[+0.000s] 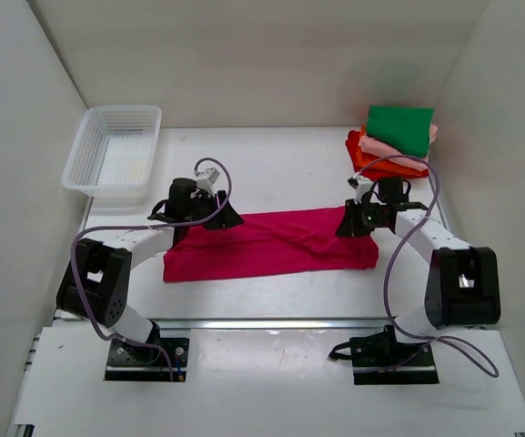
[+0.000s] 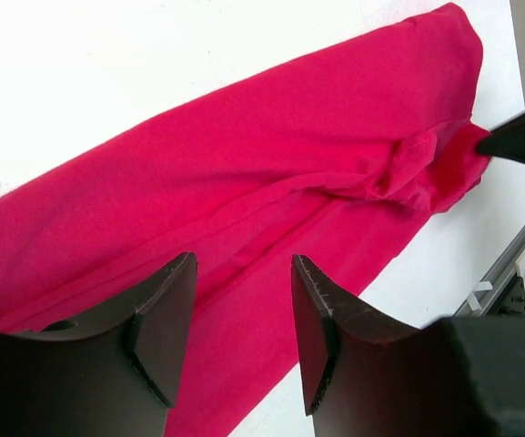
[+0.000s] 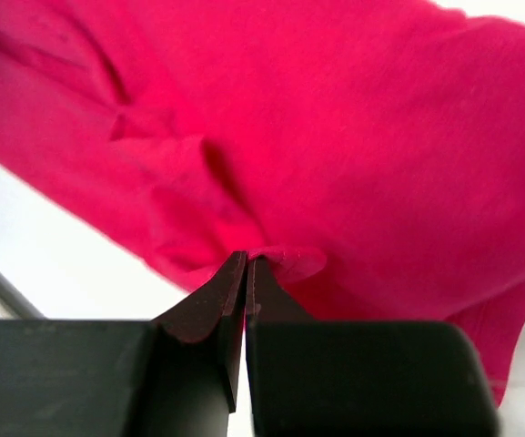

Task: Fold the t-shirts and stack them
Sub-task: Fold the other side of the tshirt into a rectangle, then rotate the tshirt 90 degrees

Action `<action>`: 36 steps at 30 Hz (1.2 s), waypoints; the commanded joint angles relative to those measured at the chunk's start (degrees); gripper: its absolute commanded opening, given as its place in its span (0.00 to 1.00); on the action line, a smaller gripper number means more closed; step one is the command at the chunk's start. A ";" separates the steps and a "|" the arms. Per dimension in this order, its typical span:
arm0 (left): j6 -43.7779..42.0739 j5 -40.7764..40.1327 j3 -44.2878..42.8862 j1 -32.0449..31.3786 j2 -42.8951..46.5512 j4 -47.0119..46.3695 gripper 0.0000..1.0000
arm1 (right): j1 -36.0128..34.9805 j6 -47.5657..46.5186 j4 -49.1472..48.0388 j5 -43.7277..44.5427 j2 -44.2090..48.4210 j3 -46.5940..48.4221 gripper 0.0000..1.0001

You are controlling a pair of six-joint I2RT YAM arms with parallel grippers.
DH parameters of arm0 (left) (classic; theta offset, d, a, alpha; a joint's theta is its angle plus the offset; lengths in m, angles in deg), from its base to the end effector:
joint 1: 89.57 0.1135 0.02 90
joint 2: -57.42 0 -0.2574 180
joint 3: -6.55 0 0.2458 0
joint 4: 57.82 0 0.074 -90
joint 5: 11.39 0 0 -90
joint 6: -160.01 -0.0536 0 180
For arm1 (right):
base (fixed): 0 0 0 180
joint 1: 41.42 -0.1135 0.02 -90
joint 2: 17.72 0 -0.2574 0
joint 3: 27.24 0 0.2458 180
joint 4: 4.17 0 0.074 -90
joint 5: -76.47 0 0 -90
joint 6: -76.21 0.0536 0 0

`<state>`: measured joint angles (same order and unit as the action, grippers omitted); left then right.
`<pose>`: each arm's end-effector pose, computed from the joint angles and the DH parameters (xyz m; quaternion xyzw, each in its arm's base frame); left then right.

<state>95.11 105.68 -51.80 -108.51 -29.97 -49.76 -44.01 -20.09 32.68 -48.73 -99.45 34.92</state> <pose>0.2950 -0.1270 0.1779 0.0573 0.8748 -0.3566 0.3229 0.2780 0.0435 0.1878 -0.1578 0.9030 0.2804 0.2846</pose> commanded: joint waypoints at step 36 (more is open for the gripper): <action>-9.72 -7.23 -9.30 -10.93 -12.18 41.31 0.47 | -12.88 -0.20 26.58 4.72 -63.45 80.63 0.00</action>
<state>87.15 90.93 -64.13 -117.16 -40.90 -16.30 -55.15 -18.76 53.38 -38.57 -161.74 113.70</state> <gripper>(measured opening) 0.470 0.004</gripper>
